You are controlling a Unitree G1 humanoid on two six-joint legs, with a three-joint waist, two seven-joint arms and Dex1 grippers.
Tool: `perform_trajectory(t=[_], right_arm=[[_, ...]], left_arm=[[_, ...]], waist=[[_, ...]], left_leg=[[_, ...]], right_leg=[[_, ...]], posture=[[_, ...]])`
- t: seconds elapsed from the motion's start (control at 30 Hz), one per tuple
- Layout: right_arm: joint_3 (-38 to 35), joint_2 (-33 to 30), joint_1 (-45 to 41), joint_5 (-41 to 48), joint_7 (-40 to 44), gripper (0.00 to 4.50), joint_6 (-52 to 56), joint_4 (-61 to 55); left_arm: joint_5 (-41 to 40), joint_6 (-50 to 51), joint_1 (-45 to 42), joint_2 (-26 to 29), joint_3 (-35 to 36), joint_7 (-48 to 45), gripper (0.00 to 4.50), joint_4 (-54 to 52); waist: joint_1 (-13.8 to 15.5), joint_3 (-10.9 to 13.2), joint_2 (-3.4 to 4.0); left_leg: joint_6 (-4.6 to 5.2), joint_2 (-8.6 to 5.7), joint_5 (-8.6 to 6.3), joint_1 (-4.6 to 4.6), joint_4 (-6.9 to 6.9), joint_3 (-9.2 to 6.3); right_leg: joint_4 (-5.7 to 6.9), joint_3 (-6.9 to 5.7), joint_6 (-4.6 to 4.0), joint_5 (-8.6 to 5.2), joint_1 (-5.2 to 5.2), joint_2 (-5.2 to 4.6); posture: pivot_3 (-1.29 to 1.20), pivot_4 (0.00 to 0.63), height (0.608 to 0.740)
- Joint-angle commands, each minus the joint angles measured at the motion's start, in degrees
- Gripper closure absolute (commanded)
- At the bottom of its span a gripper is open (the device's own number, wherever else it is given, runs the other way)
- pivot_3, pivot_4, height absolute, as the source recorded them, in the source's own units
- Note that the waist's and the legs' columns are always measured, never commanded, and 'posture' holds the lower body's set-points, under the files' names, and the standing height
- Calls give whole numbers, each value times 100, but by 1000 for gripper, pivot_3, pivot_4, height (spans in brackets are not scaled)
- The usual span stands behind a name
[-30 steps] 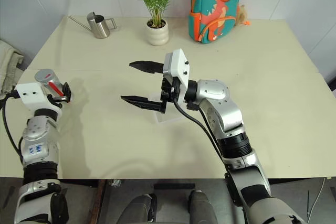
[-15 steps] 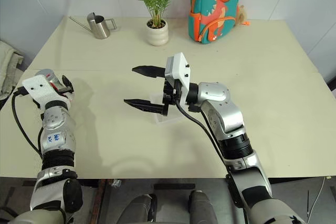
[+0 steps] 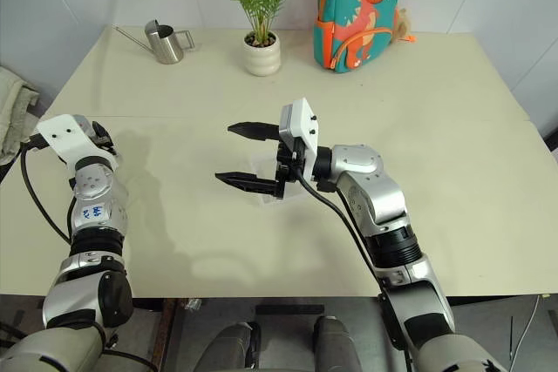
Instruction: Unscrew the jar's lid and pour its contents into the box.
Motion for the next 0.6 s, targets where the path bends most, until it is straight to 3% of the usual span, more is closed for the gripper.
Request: perform_trajectory(t=[0.03,0.23,0.33,0.5,0.6], right_arm=[[-44,-27,28,105,-22,0,1,-233],[-48,-39,90,81,-98,0,17,-313],[-82,-49,20,104,-269,0,163,-447],[-221,0,-404,374,-778,0,915,-849],[-221,26,-755,541,-1016,0,1413,-933]], left_arm=[[65,-104,41,37,-86,-53,2316,-202],[30,166,769,97,-279,-563,2316,-1453],[-310,639,1317,254,-446,-1537,2316,-2714],[-2162,2332,2018,814,-738,-3884,2316,-5199],[-3058,3261,2157,1332,-891,-5005,2316,-5985]], waist=[[-1,0,0],[-14,0,0],[-6,0,0],[-6,1,2],[-11,2,3]], left_leg=[[0,1,0,0,0,3],[0,12,0,2,6,20],[-1,25,0,2,5,24],[-3,54,1,-1,9,25],[-3,60,1,4,8,24]], right_leg=[[0,-1,0,0,-2,0],[0,-1,-6,6,-3,1],[0,-1,-13,10,-8,4],[-6,1,-26,18,-8,2],[-11,2,-36,24,-2,3]], posture=[[0,150,740],[0,150,740],[0,150,740],[0,150,740],[0,150,740]])
